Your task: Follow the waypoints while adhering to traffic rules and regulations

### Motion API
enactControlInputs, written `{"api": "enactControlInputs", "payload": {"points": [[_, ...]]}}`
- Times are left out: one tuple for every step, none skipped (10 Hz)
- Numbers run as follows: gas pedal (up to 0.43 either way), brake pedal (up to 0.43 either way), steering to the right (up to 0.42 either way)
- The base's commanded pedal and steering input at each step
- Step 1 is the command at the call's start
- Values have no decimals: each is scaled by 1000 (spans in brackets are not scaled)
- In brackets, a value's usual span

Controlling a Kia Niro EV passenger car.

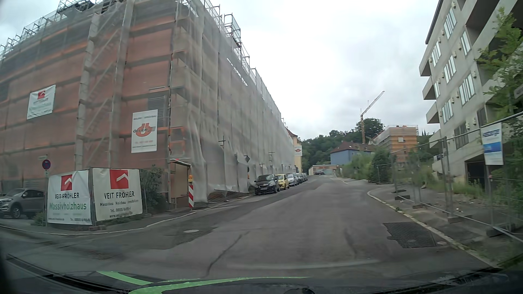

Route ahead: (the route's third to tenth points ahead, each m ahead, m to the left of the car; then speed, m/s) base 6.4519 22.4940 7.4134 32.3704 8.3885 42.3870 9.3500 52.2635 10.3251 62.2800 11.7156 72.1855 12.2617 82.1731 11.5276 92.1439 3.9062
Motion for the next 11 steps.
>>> {"api": "enactControlInputs", "payload": {"points": [[189, 0, -453], [189, 0, -495], [197, 0, -536], [197, 0, -565], [197, 0, -602], [209, 0, -623], [220, 0, -638], [228, 0, -644], [228, 0, -648], [228, 0, -649], [228, 0, -649]]}}
